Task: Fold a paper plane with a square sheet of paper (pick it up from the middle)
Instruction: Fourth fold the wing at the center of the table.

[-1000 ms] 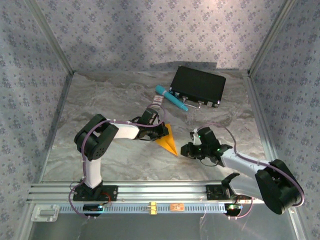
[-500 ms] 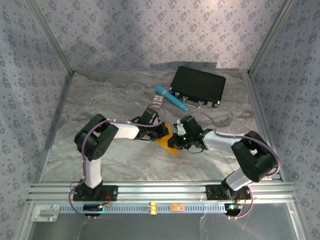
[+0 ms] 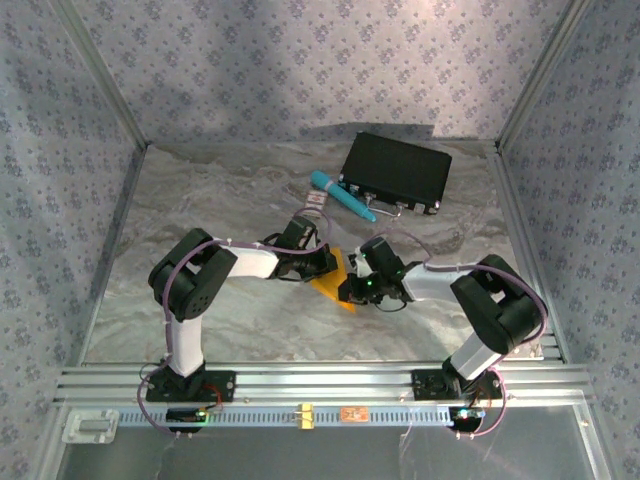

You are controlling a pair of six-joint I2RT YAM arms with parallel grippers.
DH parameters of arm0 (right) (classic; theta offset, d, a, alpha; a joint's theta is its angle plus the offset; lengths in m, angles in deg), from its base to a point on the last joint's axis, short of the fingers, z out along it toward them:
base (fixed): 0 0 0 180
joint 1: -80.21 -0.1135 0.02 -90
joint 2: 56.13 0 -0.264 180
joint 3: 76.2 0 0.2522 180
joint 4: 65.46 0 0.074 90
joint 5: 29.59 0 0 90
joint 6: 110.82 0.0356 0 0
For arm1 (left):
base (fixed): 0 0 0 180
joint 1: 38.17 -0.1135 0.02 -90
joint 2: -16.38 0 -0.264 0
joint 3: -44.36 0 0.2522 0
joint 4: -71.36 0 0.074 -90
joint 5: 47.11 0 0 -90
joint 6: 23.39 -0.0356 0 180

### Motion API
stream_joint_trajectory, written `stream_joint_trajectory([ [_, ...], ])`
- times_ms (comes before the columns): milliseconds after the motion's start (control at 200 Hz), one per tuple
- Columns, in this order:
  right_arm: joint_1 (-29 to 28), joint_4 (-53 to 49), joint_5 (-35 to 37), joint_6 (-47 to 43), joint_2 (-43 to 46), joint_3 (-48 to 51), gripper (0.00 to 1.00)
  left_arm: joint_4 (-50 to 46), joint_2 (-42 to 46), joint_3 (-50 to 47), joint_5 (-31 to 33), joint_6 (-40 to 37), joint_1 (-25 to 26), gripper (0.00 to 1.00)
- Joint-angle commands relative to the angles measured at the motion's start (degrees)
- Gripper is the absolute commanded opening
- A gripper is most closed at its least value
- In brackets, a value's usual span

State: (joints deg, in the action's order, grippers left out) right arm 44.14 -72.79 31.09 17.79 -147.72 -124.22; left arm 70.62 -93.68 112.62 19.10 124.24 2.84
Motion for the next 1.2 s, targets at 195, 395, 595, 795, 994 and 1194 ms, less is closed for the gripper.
stream_joint_trajectory([
  [195, 1.1, 1.6, -0.4, 2.5, 2.4, 6.9, 0.02, -3.3, -1.8, -0.6, 1.2, -1.0, -0.1, 0.01],
  [395, 1.3, 0.1, -0.5, 2.3, 5.5, 9.4, 0.03, -3.5, -1.7, -1.0, 1.4, -1.1, -0.5, 0.01],
  [595, 1.4, -0.9, 0.1, 2.3, 8.0, 11.9, 0.03, -3.5, -1.6, -1.4, 1.5, -1.1, -0.8, 0.01],
  [795, 1.5, -1.7, 0.6, 2.5, 10.5, 13.8, 0.03, -3.3, -1.8, -1.5, 1.5, -1.1, -1.0, 0.01],
  [994, 1.7, -2.9, 1.8, 3.7, 14.6, 16.6, 0.04, -3.3, -1.9, -1.4, 1.4, -1.1, -1.0, 0.01],
  [1194, 2.2, -5.4, 3.9, 5.0, 20.1, 19.4, 0.04, -3.1, -2.0, -1.3, 1.2, -1.0, -1.0, 0.01],
])
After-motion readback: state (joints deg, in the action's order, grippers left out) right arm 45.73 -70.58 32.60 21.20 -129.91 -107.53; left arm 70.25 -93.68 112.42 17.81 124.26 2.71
